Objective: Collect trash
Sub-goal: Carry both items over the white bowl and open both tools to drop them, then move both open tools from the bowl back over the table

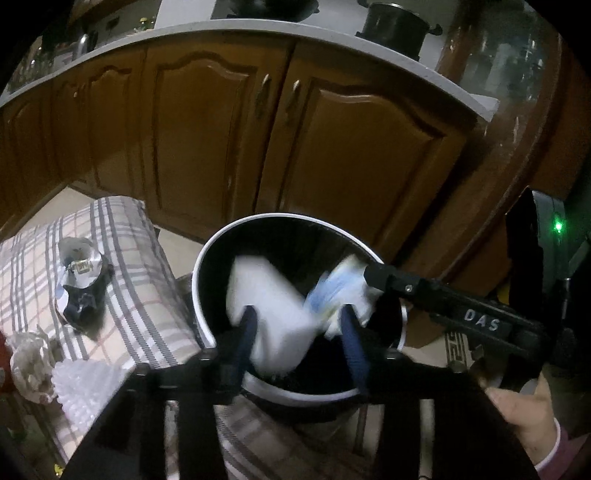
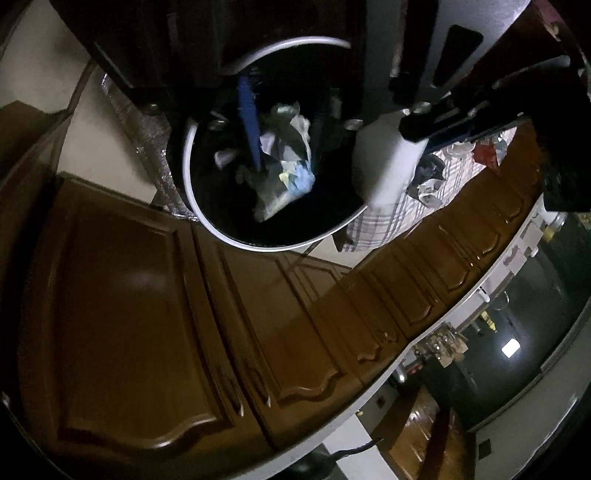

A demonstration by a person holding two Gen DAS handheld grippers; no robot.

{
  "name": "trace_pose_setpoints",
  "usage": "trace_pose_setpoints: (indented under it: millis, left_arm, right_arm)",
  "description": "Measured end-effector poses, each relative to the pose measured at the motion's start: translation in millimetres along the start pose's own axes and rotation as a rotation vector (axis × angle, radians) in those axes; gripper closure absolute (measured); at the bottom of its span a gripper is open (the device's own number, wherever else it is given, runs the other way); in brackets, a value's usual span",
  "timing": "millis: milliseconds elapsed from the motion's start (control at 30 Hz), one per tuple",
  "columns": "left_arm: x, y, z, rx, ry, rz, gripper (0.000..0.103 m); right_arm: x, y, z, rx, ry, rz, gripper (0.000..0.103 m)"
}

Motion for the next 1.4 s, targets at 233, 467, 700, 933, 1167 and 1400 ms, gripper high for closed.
trace_pose_setpoints:
  millis: [233, 467, 700, 933, 1167, 1400]
  left_arm:
    - [-13, 19, -5, 0.009, 0.026, 0.018, 0.04]
    - [-48, 58, -19, 0.048, 0.057, 0.075, 0.03]
    - [-87, 102, -49, 0.091, 0.132, 0.1, 0.027]
    - [-119, 150, -77, 0.15, 0.193, 0.1, 0.027]
    - [-150, 200, -108, 0.211, 0.276, 0.142, 0.027]
    - [-170, 226, -131, 0.252, 0.352, 0.162, 0.026]
  right_arm:
    - [-3, 8, 3, 0.024, -0.043, 0.021, 0.04]
    - [-19, 24, -20, 0.048, -0.045, 0.059, 0.014]
    - [-45, 35, -53, 0.064, -0.02, 0.071, 0.01]
    - [-70, 35, -89, 0.098, 0.018, 0.045, 0.01]
    - [-93, 30, -130, 0.149, 0.063, 0.007, 0.01]
    - [-114, 22, -169, 0.189, 0.139, -0.026, 0.01]
Point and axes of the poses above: each gripper's, at about its wrist camera, not at the fingertips, and y roughly against the way its jaws point, z to its right, x to its top, the point moved 4 cm from there along -y, roughly the way its jaws point, and after that the axes turned 5 degrees about y, right-handed, at the moved point
